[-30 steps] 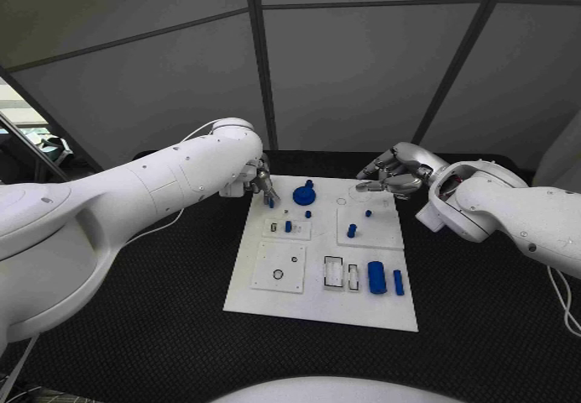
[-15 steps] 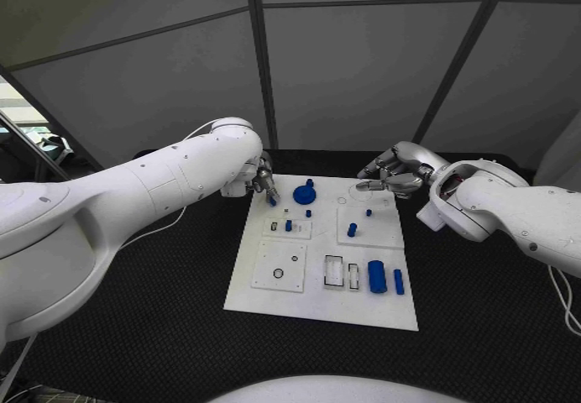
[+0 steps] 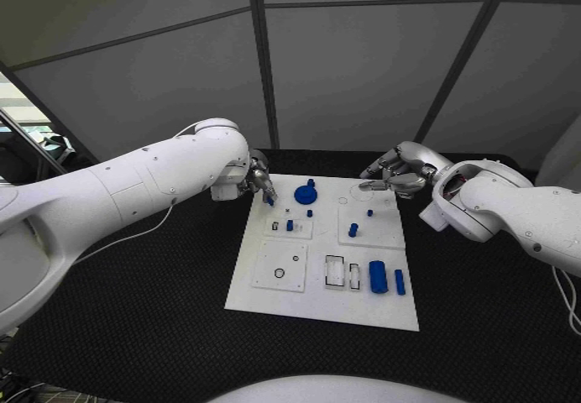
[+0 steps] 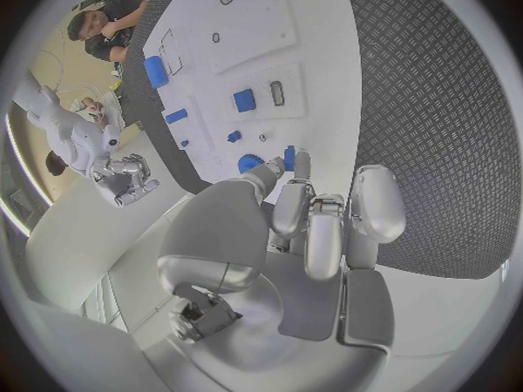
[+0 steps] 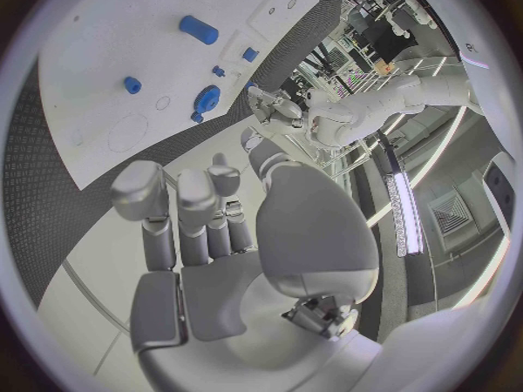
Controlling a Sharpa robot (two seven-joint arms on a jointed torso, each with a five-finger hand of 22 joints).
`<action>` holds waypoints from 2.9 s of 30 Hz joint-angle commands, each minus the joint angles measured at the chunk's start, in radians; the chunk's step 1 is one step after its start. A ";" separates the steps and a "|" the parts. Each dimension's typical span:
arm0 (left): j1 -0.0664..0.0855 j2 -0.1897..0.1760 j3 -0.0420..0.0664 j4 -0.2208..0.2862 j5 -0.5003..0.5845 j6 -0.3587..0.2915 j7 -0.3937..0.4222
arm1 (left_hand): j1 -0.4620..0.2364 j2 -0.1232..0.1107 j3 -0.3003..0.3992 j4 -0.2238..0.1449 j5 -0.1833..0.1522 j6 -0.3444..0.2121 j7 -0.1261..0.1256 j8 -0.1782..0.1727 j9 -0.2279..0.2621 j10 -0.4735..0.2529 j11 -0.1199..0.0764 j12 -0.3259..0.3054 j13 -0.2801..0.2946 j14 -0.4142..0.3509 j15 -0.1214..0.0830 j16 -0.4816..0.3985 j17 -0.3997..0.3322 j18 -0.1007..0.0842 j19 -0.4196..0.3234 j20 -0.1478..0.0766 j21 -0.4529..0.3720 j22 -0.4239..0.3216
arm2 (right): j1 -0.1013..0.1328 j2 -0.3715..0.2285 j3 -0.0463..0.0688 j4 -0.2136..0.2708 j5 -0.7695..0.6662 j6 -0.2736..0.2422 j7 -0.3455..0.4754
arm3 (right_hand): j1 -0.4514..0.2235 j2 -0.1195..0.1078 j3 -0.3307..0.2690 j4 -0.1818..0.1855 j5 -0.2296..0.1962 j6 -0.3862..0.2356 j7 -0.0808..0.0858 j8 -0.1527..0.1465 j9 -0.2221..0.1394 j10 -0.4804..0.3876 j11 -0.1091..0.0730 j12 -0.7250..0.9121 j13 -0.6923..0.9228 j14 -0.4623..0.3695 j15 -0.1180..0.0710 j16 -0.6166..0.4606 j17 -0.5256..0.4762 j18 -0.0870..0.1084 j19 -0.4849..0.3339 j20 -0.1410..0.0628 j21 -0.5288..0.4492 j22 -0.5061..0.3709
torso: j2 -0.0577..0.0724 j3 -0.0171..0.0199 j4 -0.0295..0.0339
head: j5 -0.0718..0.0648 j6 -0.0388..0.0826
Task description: Assemble the parts on the task board
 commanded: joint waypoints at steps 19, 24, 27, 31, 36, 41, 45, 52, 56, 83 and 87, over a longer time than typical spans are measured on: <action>-0.032 -0.139 -0.028 0.233 0.020 -0.185 -0.032 | -0.047 -0.032 0.180 -0.129 0.075 0.013 -0.017 0.026 0.145 0.014 -0.012 0.000 0.128 0.105 -0.014 0.010 0.263 -0.010 0.021 -0.010 0.017 0.016 | 0.002 -0.002 0.001 0.000 -0.001 0.005 0.009 | -0.008 0.000 0.001 0.001 0.004 -0.004 -0.001 -0.005 0.001 -0.005 -0.001 0.001 0.000 0.007 -0.003 -0.005 0.001 0.007 0.007 0.000 -0.005 0.001 | 0.000 -0.0012 -0.0024 | 0.011 -0.005; -0.048 -0.140 -0.033 0.247 0.005 -0.192 -0.031 | -0.048 -0.033 0.181 -0.128 0.076 0.013 -0.017 0.027 0.146 0.015 -0.012 0.000 0.128 0.105 -0.014 0.010 0.263 -0.010 0.021 -0.011 0.017 0.017 | 0.002 -0.002 0.001 -0.001 -0.001 0.005 0.010 | -0.008 0.000 0.001 0.001 0.004 -0.004 -0.001 -0.005 0.001 -0.005 -0.001 0.001 0.000 0.007 -0.003 -0.005 0.001 0.007 0.007 0.000 -0.005 0.001 | 0.000 -0.0011 -0.0033 | 0.011 -0.005; -0.056 -0.138 -0.037 0.253 0.002 -0.198 -0.030 | -0.049 -0.033 0.182 -0.128 0.077 0.014 -0.017 0.027 0.146 0.015 -0.012 0.000 0.128 0.105 -0.014 0.010 0.263 -0.010 0.021 -0.011 0.017 0.017 | 0.002 -0.001 0.001 -0.001 -0.001 0.006 0.010 | -0.008 0.000 0.001 0.001 0.004 -0.004 -0.001 -0.005 0.001 -0.005 -0.001 0.001 0.000 0.007 -0.003 -0.005 0.001 0.007 0.007 0.000 -0.005 0.001 | 0.001 -0.0006 -0.0035 | 0.011 -0.005; -0.062 -0.135 -0.039 0.257 -0.001 -0.205 -0.029 | -0.050 -0.034 0.183 -0.128 0.078 0.015 -0.017 0.028 0.147 0.015 -0.012 0.001 0.128 0.105 -0.014 0.010 0.263 -0.010 0.022 -0.011 0.017 0.017 | 0.002 -0.001 0.001 -0.001 -0.001 0.006 0.010 | -0.008 0.000 0.001 0.001 0.004 -0.004 -0.001 -0.005 0.001 -0.005 -0.001 0.001 0.000 0.007 -0.003 -0.005 0.001 0.007 0.007 0.000 -0.005 0.001 | 0.002 -0.0007 -0.0035 | 0.011 -0.005; -0.066 -0.135 -0.040 0.260 -0.006 -0.201 -0.033 | -0.050 -0.034 0.183 -0.128 0.078 0.015 -0.018 0.028 0.147 0.015 -0.012 0.000 0.128 0.105 -0.014 0.010 0.263 -0.010 0.022 -0.011 0.017 0.017 | 0.002 -0.002 0.001 -0.001 -0.001 0.006 0.010 | -0.008 0.000 0.001 0.001 0.004 -0.004 -0.001 -0.005 0.001 -0.005 -0.001 0.001 0.000 0.007 -0.003 -0.005 0.001 0.007 0.007 0.000 -0.005 0.001 | 0.001 -0.0004 -0.0036 | 0.012 -0.005; -0.067 -0.138 -0.040 0.264 -0.007 -0.183 -0.039 | -0.050 -0.034 0.183 -0.128 0.078 0.015 -0.018 0.028 0.147 0.015 -0.012 0.000 0.128 0.105 -0.014 0.010 0.263 -0.010 0.022 -0.011 0.017 0.017 | 0.002 -0.002 0.001 -0.002 -0.001 0.007 0.010 | -0.008 0.000 0.001 0.001 0.004 -0.004 -0.001 -0.005 0.001 -0.005 -0.001 0.001 0.000 0.007 -0.003 -0.005 0.001 0.007 0.007 0.000 -0.005 0.001 | 0.002 -0.0006 -0.0026 | 0.011 -0.009; -0.068 -0.142 -0.040 0.270 -0.008 -0.170 -0.044 | -0.051 -0.034 0.183 -0.128 0.078 0.015 -0.018 0.029 0.148 0.015 -0.013 -0.001 0.128 0.105 -0.014 0.010 0.263 -0.010 0.021 -0.011 0.016 0.016 | 0.002 -0.001 0.001 -0.002 -0.001 0.007 0.011 | -0.008 0.000 0.001 0.001 0.004 -0.004 -0.001 -0.005 0.001 -0.005 -0.001 0.001 0.000 0.007 -0.003 -0.005 0.001 0.007 0.007 0.000 -0.005 0.001 | 0.001 -0.0004 -0.0030 | 0.011 -0.010; -0.070 -0.147 -0.040 0.279 -0.008 -0.164 -0.046 | -0.051 -0.035 0.184 -0.128 0.078 0.015 -0.018 0.029 0.148 0.015 -0.013 -0.002 0.127 0.105 -0.014 0.010 0.263 -0.010 0.021 -0.011 0.015 0.016 | 0.002 -0.001 0.001 -0.003 -0.001 0.008 0.011 | -0.008 0.000 0.001 0.001 0.004 -0.004 -0.001 -0.005 0.001 -0.005 -0.001 0.001 0.000 0.007 -0.003 -0.005 0.001 0.007 0.007 0.000 -0.005 0.001 | 0.001 0.0002 -0.0040 | 0.011 -0.010; -0.073 -0.146 -0.041 0.281 -0.008 -0.167 -0.047 | -0.052 -0.035 0.185 -0.127 0.079 0.016 -0.018 0.030 0.149 0.014 -0.013 -0.004 0.126 0.105 -0.015 0.010 0.263 -0.009 0.020 -0.011 0.014 0.015 | 0.002 0.000 0.001 -0.003 -0.001 0.008 0.012 | -0.008 0.000 0.001 0.001 0.004 -0.004 -0.001 -0.005 0.001 -0.005 -0.001 0.001 0.000 0.007 -0.003 -0.005 0.001 0.007 0.007 0.000 -0.005 0.001 | 0.001 -0.0003 -0.0038 | 0.010 -0.010; -0.086 -0.151 -0.044 0.289 -0.017 -0.136 -0.056 | -0.052 -0.034 0.187 -0.127 0.078 0.016 -0.019 0.031 0.150 0.014 -0.013 -0.005 0.125 0.105 -0.015 0.010 0.263 -0.009 0.020 -0.012 0.014 0.015 | 0.002 -0.003 0.001 -0.003 -0.001 0.011 0.011 | -0.008 0.000 0.001 0.001 0.004 -0.004 -0.001 -0.005 0.001 -0.005 -0.001 0.001 0.000 0.007 -0.003 -0.005 0.001 0.007 0.007 0.000 -0.005 0.001 | 0.002 -0.0005 -0.0031 | 0.012 -0.014; -0.087 -0.153 -0.044 0.293 -0.020 -0.130 -0.055 | -0.053 -0.037 0.193 -0.129 0.086 0.017 -0.019 0.034 0.155 0.014 -0.014 -0.005 0.125 0.105 -0.015 0.010 0.263 -0.009 0.019 -0.012 0.013 0.015 | 0.002 -0.004 0.001 -0.003 -0.001 0.011 0.011 | -0.008 0.000 0.001 0.001 0.004 -0.004 -0.001 -0.005 0.001 -0.005 -0.001 0.001 0.000 0.007 -0.003 -0.005 0.001 0.007 0.007 0.000 -0.005 0.001 | 0.002 -0.0005 -0.0029 | 0.011 -0.014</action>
